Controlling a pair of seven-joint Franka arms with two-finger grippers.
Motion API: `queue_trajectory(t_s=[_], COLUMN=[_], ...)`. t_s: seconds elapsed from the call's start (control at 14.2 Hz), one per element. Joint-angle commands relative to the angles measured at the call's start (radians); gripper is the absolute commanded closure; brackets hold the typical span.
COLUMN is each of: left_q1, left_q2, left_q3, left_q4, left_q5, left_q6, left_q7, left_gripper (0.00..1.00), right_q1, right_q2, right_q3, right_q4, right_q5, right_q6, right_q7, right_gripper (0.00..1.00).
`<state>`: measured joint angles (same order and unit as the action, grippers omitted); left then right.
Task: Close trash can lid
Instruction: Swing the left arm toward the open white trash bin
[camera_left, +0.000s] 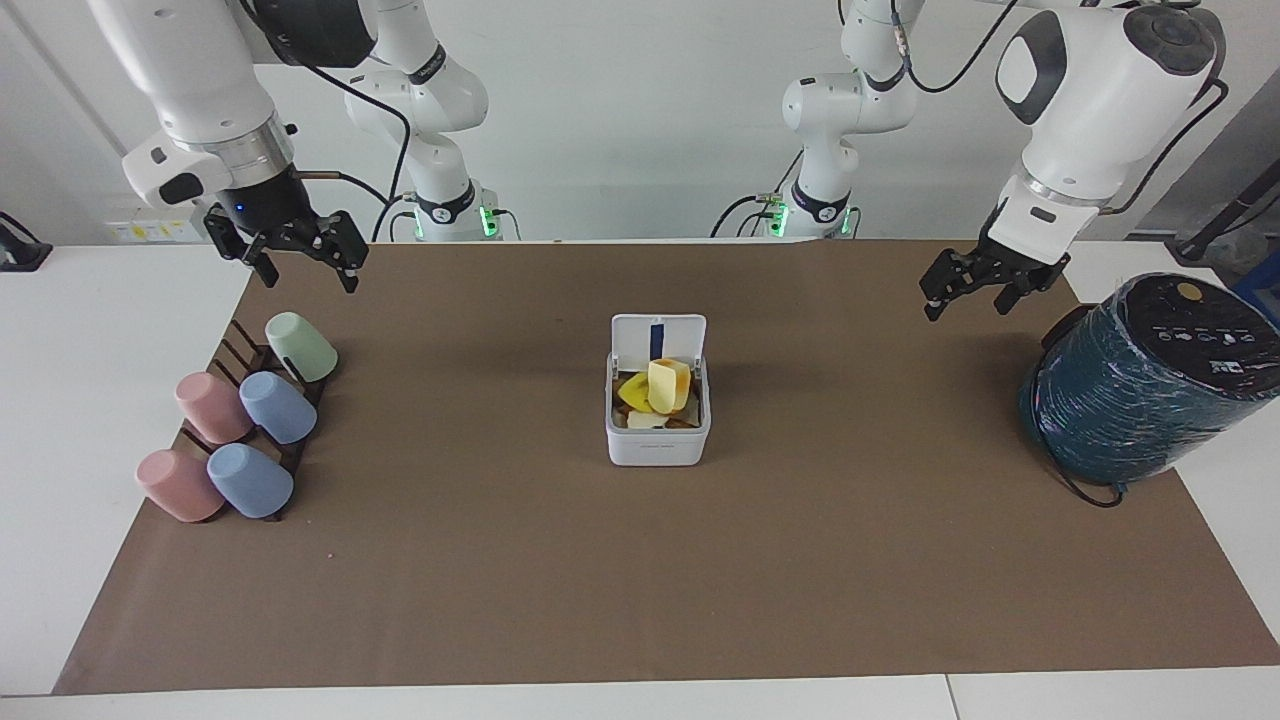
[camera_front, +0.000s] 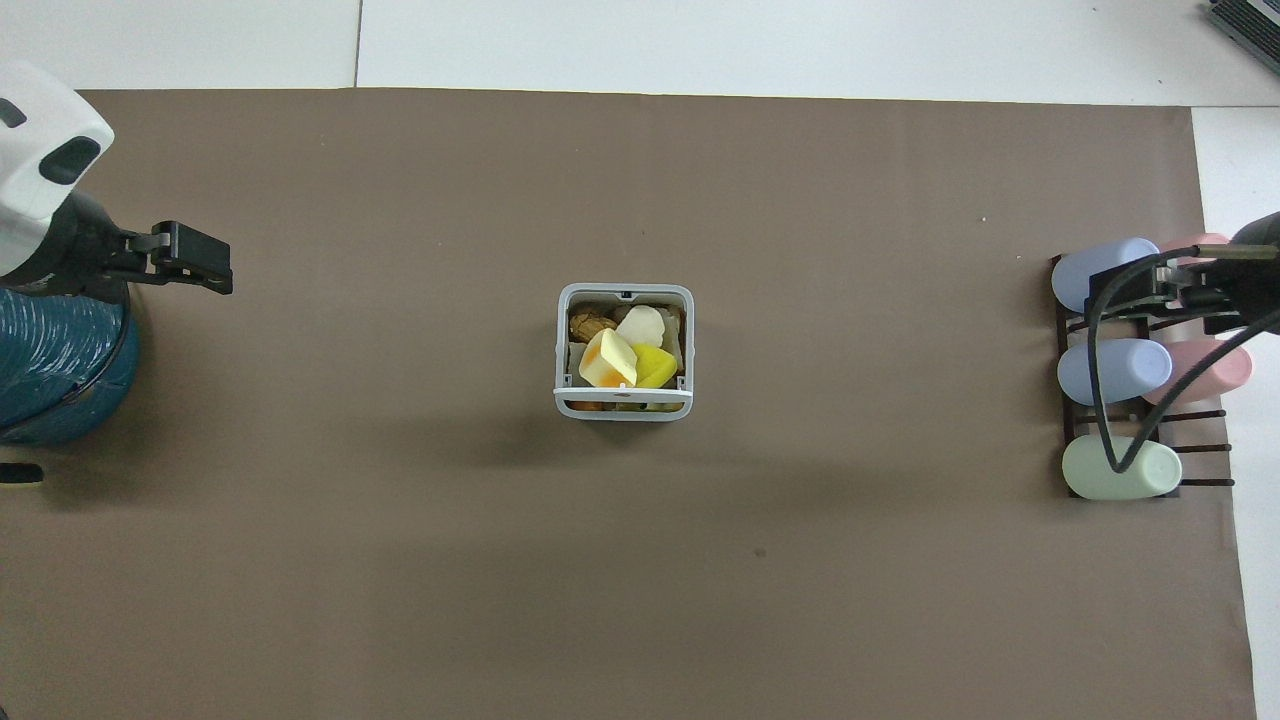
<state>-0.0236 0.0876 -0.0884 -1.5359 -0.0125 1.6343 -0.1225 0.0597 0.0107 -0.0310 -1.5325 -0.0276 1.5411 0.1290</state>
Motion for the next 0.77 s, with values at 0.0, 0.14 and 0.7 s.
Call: queue_trajectory(t_s=[0.0, 0.14, 0.7], left_q1=[0.001, -0.013, -0.226], left_q2=[-0.028, -0.029, -0.149], left_q3=[-0.001, -0.001, -0.008], left_q4=[-0.032, -0.033, -0.283], left_q5=[0.020, 0.020, 0.002], left_q6=[0.021, 0.016, 0.128], left_q7=[0.009, -0.002, -0.434], left_gripper=[0.00, 0.00, 0.41], right_q1=[-0.012, -0.008, -0.006], right_q2=[0.005, 0.000, -0.005], right_q3=[0.005, 0.005, 0.005], right_q4=[0.011, -0.003, -0.014], right_q5=[0.017, 0.015, 0.017], right_q6=[-0.018, -0.015, 0.005], right_q7=[-0.029, -0.025, -0.028], right_gripper=[0.00, 0.00, 0.00])
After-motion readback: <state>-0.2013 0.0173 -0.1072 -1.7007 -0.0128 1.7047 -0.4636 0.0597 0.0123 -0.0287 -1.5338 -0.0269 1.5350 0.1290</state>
